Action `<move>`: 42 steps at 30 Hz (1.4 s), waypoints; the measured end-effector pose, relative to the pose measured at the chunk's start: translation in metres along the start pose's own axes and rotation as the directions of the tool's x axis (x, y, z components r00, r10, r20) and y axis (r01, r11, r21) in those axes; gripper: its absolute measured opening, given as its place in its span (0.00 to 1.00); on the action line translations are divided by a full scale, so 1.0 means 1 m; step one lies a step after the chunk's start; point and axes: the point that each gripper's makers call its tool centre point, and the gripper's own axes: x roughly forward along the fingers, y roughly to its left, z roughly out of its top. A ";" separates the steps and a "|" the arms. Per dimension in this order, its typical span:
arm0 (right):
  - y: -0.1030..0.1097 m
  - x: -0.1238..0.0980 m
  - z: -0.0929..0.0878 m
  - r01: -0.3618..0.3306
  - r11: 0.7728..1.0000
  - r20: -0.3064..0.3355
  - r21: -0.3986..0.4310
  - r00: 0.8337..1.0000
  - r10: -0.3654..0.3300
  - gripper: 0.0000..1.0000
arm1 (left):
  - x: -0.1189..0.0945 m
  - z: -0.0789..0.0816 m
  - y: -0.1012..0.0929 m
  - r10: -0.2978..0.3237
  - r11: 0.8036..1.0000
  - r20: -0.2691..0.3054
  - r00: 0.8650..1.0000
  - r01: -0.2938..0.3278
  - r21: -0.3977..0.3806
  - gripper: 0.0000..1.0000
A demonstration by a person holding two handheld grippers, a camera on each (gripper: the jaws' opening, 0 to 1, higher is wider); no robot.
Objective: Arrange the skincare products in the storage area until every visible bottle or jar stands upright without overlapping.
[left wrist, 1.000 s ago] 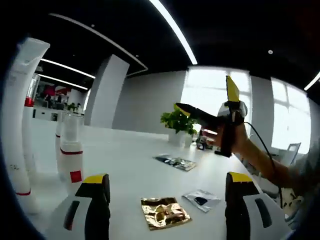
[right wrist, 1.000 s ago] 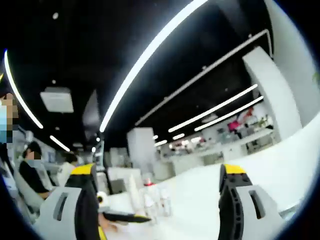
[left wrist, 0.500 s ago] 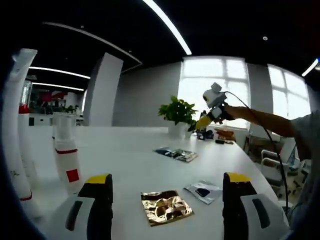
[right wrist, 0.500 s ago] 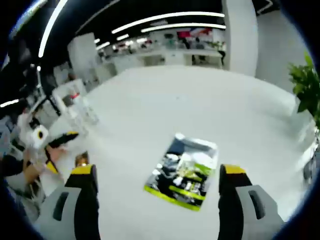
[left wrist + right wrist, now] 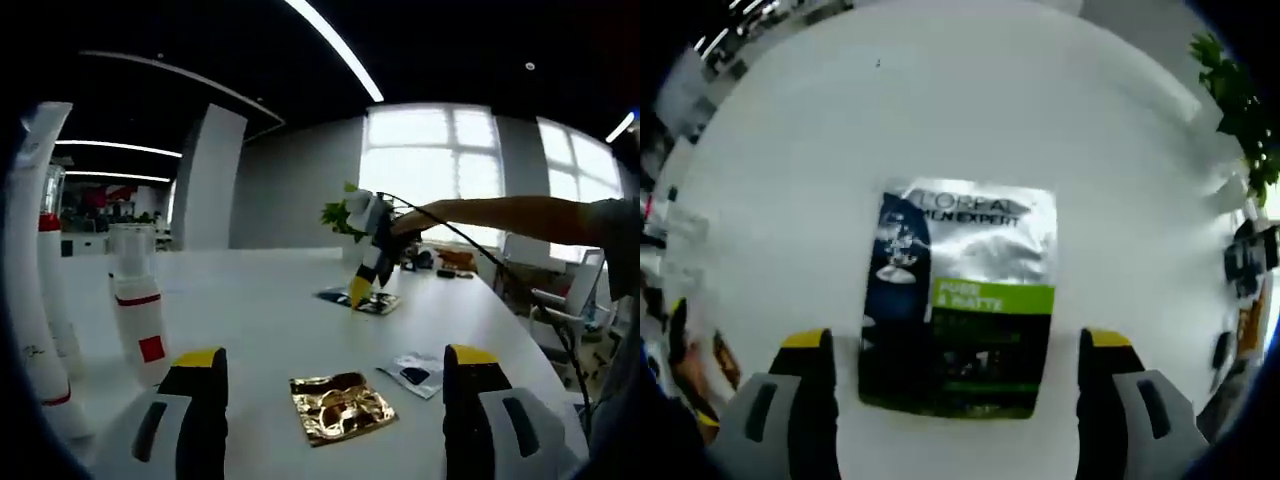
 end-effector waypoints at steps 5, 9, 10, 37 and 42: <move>-0.004 0.003 0.006 -0.049 0.996 -0.041 0.068 0.998 0.052 0.97 | 0.002 0.001 0.002 0.000 1.000 0.001 1.000 0.000 -0.005 0.91; -0.009 -0.001 0.007 -0.052 0.997 -0.032 0.055 0.998 0.054 0.86 | 0.002 0.000 0.003 0.004 1.000 -0.004 1.000 -0.004 0.001 0.91; -0.010 -0.002 0.010 -0.051 0.998 -0.022 0.047 0.998 0.052 0.79 | 0.002 0.000 0.003 0.004 1.000 -0.004 1.000 -0.004 0.002 0.91; -0.044 -0.010 0.020 -0.001 1.000 0.065 -0.024 0.998 0.003 0.60 | 0.002 -0.001 0.005 0.010 1.000 -0.011 1.000 -0.010 -0.005 0.89; -0.066 0.010 0.006 -0.010 0.999 0.053 0.040 0.999 0.008 0.56 | 0.002 -0.001 0.003 0.005 1.000 -0.010 1.000 -0.005 0.000 0.89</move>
